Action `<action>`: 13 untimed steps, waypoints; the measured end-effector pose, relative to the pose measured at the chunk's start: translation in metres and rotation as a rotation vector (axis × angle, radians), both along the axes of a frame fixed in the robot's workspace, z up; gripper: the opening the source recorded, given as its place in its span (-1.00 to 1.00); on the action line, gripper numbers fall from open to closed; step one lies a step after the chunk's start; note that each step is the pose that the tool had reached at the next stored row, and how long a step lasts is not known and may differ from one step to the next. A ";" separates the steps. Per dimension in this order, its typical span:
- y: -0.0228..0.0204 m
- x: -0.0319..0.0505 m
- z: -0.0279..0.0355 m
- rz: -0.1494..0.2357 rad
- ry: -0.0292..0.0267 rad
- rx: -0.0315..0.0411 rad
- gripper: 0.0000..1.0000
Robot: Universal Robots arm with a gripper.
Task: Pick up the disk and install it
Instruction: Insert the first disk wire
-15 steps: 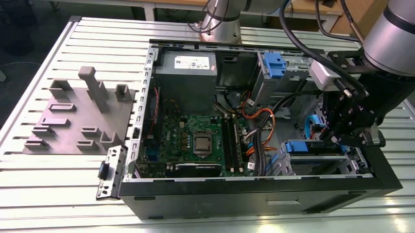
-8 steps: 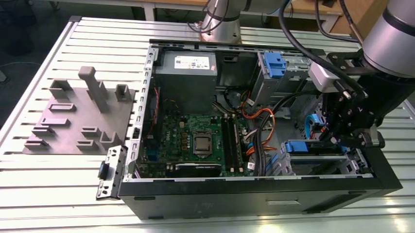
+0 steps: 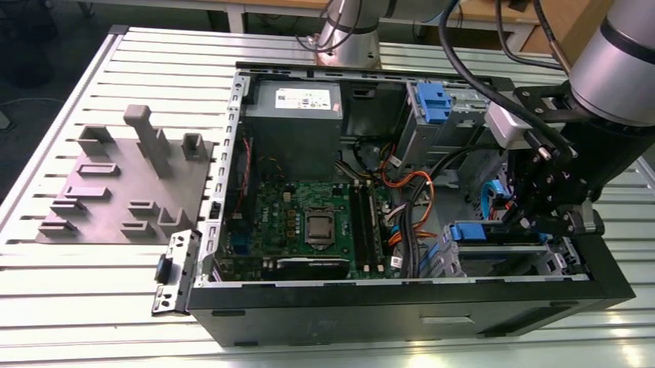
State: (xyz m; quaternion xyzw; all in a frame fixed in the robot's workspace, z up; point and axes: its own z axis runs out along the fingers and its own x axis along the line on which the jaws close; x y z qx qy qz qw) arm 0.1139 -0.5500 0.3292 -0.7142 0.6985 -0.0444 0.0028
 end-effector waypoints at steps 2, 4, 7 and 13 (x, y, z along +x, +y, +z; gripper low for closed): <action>0.0000 0.0000 -0.0001 0.000 0.0000 0.0001 -0.67; 0.0000 0.0000 -0.0002 0.000 0.0000 0.0003 -0.67; 0.0000 0.0000 0.0004 0.000 0.0000 0.0006 -0.65; 0.0000 0.0000 0.0119 0.000 0.0017 0.0002 -0.52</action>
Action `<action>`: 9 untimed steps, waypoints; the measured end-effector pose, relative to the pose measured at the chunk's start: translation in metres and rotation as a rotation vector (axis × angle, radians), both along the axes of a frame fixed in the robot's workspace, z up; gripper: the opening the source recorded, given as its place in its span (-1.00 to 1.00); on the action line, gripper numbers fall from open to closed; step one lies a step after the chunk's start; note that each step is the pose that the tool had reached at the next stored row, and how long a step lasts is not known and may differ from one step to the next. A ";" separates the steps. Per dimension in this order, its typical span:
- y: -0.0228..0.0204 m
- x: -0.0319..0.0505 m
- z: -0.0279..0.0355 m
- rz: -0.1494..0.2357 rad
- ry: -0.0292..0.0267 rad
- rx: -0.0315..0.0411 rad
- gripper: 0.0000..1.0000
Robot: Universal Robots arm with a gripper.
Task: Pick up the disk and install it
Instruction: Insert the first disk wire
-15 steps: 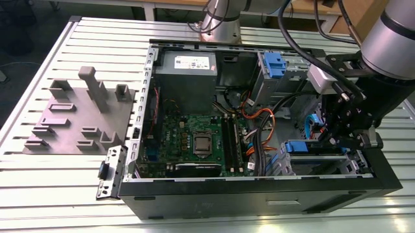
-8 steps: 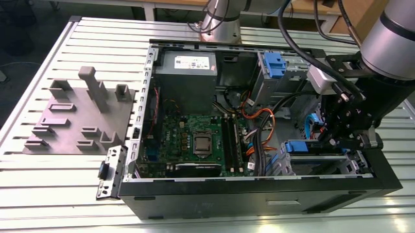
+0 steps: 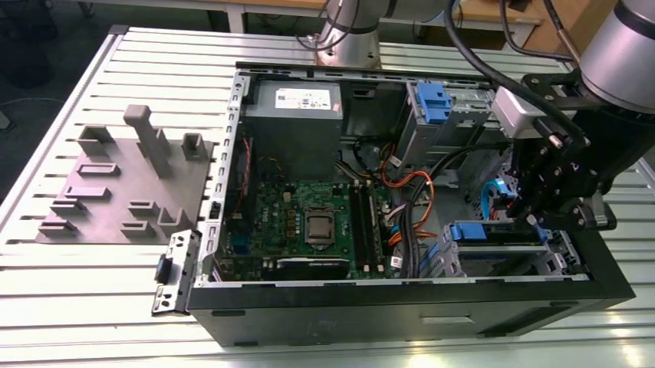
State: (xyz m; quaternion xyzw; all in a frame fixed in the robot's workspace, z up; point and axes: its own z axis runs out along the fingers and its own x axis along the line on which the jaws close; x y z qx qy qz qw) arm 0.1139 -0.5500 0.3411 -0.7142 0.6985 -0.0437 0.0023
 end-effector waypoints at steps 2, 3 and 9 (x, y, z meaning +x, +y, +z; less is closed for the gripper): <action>0.0000 0.0000 0.0008 0.000 0.0004 0.0002 -0.52; 0.0000 0.0000 0.0008 0.000 0.0005 0.0002 -0.52; 0.0000 0.0000 0.0009 0.000 0.0007 0.0001 -0.79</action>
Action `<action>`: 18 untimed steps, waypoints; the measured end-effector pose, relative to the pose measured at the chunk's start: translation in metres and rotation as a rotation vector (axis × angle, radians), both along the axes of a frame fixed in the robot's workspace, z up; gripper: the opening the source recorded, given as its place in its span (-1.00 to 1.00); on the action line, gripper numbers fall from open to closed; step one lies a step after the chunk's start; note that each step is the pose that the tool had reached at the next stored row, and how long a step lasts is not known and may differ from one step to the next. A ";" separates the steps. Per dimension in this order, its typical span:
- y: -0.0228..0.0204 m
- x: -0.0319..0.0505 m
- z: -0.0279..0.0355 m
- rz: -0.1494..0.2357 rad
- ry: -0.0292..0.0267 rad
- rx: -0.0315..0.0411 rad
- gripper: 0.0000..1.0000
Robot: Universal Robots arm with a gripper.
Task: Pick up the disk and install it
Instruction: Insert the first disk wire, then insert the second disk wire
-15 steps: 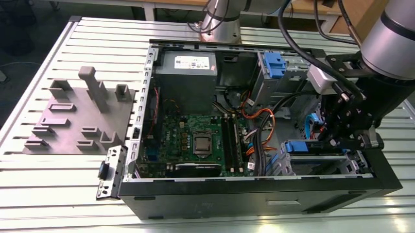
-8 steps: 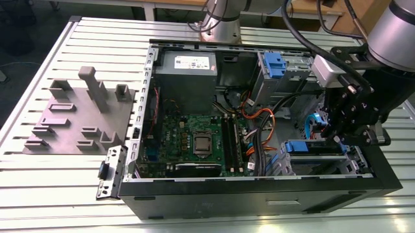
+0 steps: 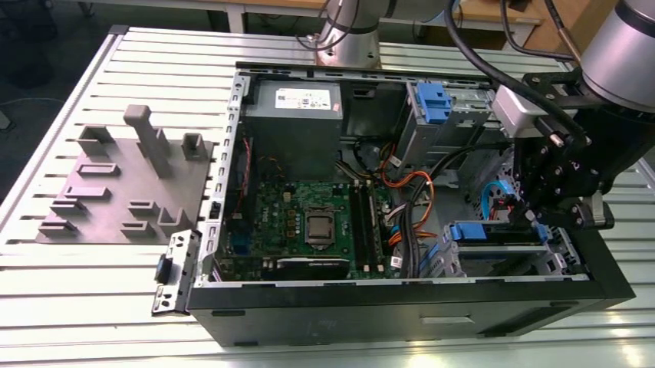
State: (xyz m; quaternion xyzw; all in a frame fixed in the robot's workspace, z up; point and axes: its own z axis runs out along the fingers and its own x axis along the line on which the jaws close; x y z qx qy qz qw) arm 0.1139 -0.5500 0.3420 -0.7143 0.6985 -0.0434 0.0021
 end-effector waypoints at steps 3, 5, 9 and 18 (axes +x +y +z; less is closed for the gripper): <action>0.0000 0.0000 0.0000 0.000 0.0001 0.0000 -0.79; 0.0000 0.0000 0.0000 0.000 0.0007 0.0000 -0.79; 0.0000 0.0000 0.0000 0.000 0.0009 0.0000 -0.79; 0.0000 -0.0030 0.0000 0.000 0.0011 -0.0001 -0.79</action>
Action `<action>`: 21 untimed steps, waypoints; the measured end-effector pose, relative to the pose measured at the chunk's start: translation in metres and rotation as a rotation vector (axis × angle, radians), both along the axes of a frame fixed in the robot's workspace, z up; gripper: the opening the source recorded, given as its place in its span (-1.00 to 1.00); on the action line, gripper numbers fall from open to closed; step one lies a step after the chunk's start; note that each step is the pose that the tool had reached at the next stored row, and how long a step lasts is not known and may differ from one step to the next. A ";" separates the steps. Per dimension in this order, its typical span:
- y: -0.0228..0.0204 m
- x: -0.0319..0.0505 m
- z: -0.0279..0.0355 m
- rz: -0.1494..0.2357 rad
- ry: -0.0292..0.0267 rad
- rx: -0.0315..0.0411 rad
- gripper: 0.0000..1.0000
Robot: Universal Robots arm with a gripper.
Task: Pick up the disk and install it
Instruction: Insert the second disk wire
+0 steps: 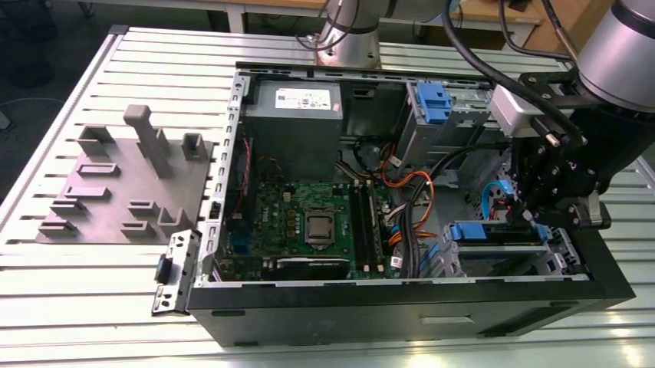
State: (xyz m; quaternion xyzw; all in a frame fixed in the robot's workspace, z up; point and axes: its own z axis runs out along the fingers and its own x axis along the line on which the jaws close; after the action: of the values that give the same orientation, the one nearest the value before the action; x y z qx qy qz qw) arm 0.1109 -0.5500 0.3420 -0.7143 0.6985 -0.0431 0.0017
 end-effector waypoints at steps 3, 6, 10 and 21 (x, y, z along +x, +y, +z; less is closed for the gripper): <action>0.0000 -0.0007 0.0016 0.000 0.0000 0.0000 -0.79; 0.0000 -0.0007 0.0079 0.000 -0.0001 0.0000 -0.79; 0.0000 -0.0007 0.0168 0.000 -0.0001 0.0001 -0.79; 0.0021 -0.0008 0.0252 0.000 0.0030 0.0002 -0.79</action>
State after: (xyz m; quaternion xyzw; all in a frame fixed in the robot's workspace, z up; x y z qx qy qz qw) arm 0.1101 -0.5479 0.3672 -0.7143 0.6985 -0.0419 0.0007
